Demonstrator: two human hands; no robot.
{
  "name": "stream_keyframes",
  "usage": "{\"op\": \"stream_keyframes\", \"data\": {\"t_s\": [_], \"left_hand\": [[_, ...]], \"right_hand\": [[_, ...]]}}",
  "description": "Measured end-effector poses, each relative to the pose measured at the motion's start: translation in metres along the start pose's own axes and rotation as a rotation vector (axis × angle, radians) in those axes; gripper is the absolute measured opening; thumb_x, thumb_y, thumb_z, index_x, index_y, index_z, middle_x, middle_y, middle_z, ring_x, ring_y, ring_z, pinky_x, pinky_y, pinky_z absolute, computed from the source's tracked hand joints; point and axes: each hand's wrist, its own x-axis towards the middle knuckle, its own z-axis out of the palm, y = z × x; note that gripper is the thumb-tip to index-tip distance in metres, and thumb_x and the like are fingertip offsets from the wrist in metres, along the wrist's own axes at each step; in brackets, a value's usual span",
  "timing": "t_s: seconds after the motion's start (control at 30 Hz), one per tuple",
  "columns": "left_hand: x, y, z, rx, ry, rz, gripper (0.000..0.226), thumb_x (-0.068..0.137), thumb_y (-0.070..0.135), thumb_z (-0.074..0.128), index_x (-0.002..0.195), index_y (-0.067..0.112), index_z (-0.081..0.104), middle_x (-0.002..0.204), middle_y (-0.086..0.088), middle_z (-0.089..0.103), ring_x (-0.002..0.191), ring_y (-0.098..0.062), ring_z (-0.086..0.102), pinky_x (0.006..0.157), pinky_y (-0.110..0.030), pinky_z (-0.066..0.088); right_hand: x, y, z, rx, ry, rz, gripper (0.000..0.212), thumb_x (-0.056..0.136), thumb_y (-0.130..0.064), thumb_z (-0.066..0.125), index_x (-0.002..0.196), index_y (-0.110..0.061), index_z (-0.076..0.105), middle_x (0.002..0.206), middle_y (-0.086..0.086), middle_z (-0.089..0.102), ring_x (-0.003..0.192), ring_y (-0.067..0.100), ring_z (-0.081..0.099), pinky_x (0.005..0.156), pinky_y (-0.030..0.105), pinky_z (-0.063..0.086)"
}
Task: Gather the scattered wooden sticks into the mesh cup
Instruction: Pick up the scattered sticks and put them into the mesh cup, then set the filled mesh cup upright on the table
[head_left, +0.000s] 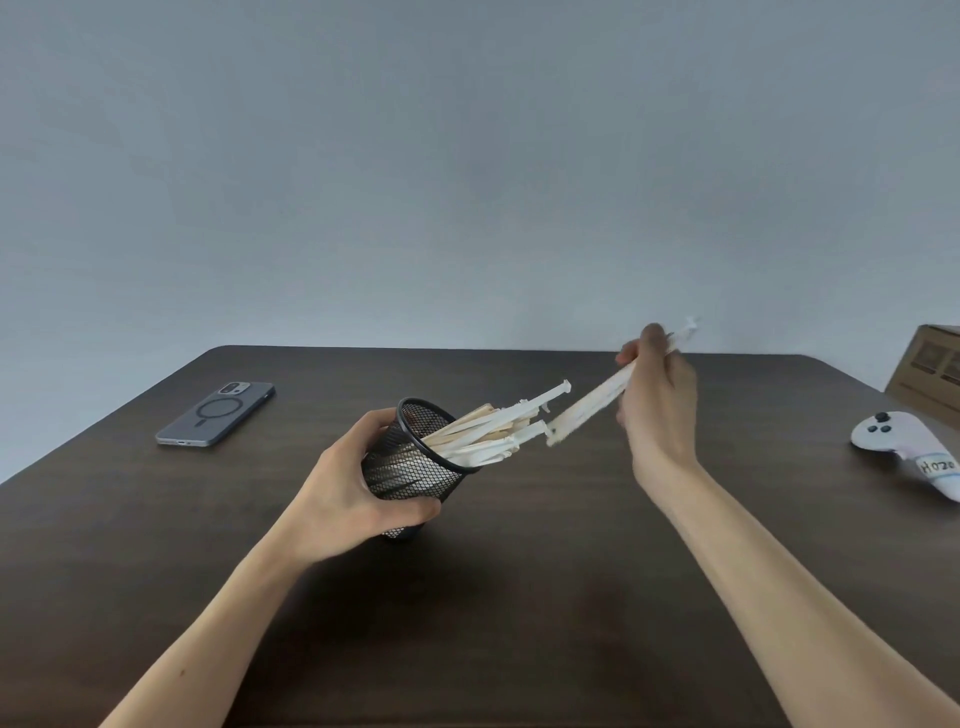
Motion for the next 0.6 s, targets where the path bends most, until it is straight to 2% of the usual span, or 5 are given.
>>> {"op": "stream_keyframes", "data": {"t_s": [0.17, 0.3, 0.4, 0.5, 0.6], "left_hand": [[0.000, -0.001, 0.001, 0.002, -0.010, -0.003, 0.084, 0.050, 0.038, 0.091, 0.129, 0.032, 0.065, 0.118, 0.012, 0.080, 0.111, -0.009, 0.077, 0.104, -0.039, 0.060], [0.000, 0.000, 0.003, -0.009, -0.023, 0.012, 0.085, 0.050, 0.038, 0.092, 0.130, 0.032, 0.065, 0.120, 0.010, 0.080, 0.113, -0.012, 0.077, 0.104, -0.039, 0.059], [0.001, 0.000, 0.006, -0.035, -0.027, 0.008, 0.085, 0.050, 0.039, 0.093, 0.129, 0.031, 0.065, 0.119, 0.009, 0.081, 0.111, -0.010, 0.077, 0.099, -0.028, 0.059], [0.000, 0.001, 0.009, -0.066, -0.039, 0.005, 0.085, 0.050, 0.039, 0.094, 0.128, 0.025, 0.064, 0.120, 0.012, 0.080, 0.107, -0.005, 0.078, 0.093, -0.017, 0.058], [-0.001, -0.002, 0.013, -0.096, -0.058, -0.021, 0.089, 0.052, 0.039, 0.096, 0.132, 0.020, 0.061, 0.123, 0.015, 0.080, 0.112, -0.003, 0.077, 0.098, -0.020, 0.058]], "right_hand": [[0.003, -0.019, 0.003, 0.227, 0.112, -0.024, 0.043, 0.101, -0.047, 0.044, 0.068, -0.023, 0.058, 0.058, -0.004, 0.053, 0.048, 0.008, 0.045, 0.059, 0.028, 0.035], [-0.025, -0.029, 0.019, 0.002, -0.189, -0.108, 0.041, 0.102, -0.042, 0.051, 0.073, -0.018, 0.069, 0.053, -0.007, 0.058, 0.048, 0.001, 0.052, 0.052, 0.014, 0.040], [-0.038, -0.031, 0.027, -0.322, -0.538, -0.121, 0.047, 0.097, -0.054, 0.050, 0.097, -0.018, 0.078, 0.077, -0.007, 0.072, 0.070, -0.002, 0.064, 0.069, 0.018, 0.049], [-0.036, -0.036, 0.027, -0.312, -0.539, -0.113, 0.064, 0.098, -0.060, 0.042, 0.122, -0.007, 0.067, 0.111, 0.005, 0.072, 0.097, 0.012, 0.065, 0.096, 0.042, 0.050], [-0.028, -0.034, 0.016, -0.135, -0.477, 0.018, 0.050, 0.102, -0.055, 0.033, 0.127, -0.027, 0.067, 0.114, -0.019, 0.063, 0.102, -0.011, 0.054, 0.084, 0.022, 0.038]]}}
